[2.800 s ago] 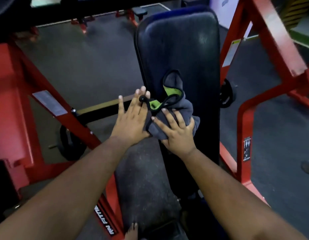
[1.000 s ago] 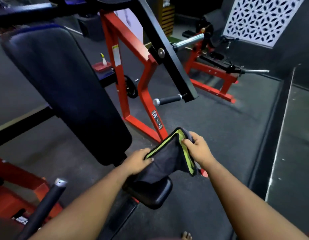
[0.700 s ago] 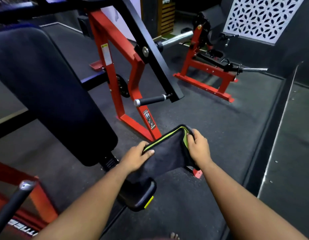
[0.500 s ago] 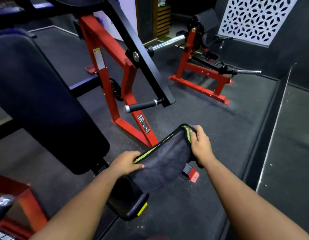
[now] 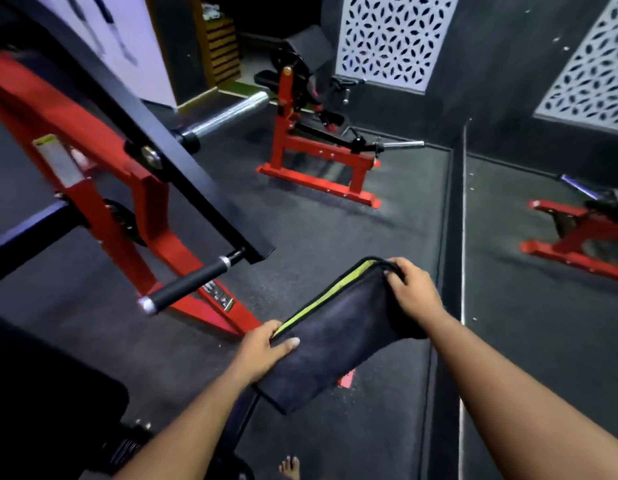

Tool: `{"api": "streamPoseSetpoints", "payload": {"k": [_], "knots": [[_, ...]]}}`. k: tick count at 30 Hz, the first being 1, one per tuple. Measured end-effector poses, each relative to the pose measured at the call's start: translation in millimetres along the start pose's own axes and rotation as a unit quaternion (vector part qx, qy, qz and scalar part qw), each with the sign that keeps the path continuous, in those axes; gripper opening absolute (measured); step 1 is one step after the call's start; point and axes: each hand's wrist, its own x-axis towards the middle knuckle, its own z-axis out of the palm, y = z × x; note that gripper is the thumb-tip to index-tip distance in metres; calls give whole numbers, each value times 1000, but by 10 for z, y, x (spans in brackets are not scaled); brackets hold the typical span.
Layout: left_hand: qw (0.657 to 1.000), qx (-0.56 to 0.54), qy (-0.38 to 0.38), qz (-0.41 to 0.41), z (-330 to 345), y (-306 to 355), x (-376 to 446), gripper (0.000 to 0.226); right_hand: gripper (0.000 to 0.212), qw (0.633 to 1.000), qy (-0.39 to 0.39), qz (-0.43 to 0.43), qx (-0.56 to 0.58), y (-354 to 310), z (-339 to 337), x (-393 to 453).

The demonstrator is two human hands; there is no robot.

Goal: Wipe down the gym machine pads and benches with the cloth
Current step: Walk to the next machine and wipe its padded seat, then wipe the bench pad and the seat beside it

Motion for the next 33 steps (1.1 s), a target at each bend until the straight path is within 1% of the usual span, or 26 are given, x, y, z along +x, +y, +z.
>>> {"api": "streamPoseSetpoints", "payload": {"k": [2,3,4,5,7,10,13,15,17,19,20,22,23,24,25,27,29,31,33], "knots": [[999,-2,-31,18,74,265,339,24,11,999,30,31,5,124,-119,215],[999,-9,-31,24,106,396,508,19,14,998,42,44,16,172,-167,301],[999,-14,-28,19,154,528,743,16,22,996,54,59,28,239,-220,441],[999,-22,-26,9,200,631,924,18,31,995,63,72,35,289,-253,532],[998,-55,-20,-29,291,838,1301,27,38,992,78,85,60,405,-323,741],[991,-99,-5,-93,418,1118,1801,40,37,988,102,63,98,562,-338,1062],[980,-150,9,-128,643,1416,2318,41,28,989,108,-6,99,677,-219,1457],[968,-199,6,-151,826,1615,2624,35,23,989,67,-64,112,716,-94,1673],[957,-238,5,-165,1030,1861,2946,26,19,987,10,-118,110,755,-49,1901],[954,-249,13,-169,1165,2143,3210,21,23,983,-39,-152,91,816,-51,2100],[952,-254,30,-167,1205,2258,3325,21,30,982,-58,-160,86,859,-63,2187],[944,-276,58,-169,1249,2466,3579,19,56,976,-99,-175,85,984,-164,2452],[937,-296,62,-176,1255,2521,3680,15,68,972,-115,-188,79,1020,-214,2559],[925,-326,63,-182,1261,2607,3847,9,74,970,-131,-194,67,1050,-290,2761],[918,-349,51,-181,1260,2644,3891,3,75,969,-139,-197,59,1053,-325,2828],[905,-386,38,-173,1240,2757,4111,6,62,972,-126,-194,48,1065,-392,3138],[898,-409,32,-162,1187,2844,4319,11,46,978,-82,-172,91,1076,-439,3481],[903,-401,51,-146,1134,2832,4595,18,31,970,-49,-127,200,1053,-511,3850],[924,-350,100,-120,1104,2719,4889,15,23,946,-48,-81,309,962,-601,4190]]}}
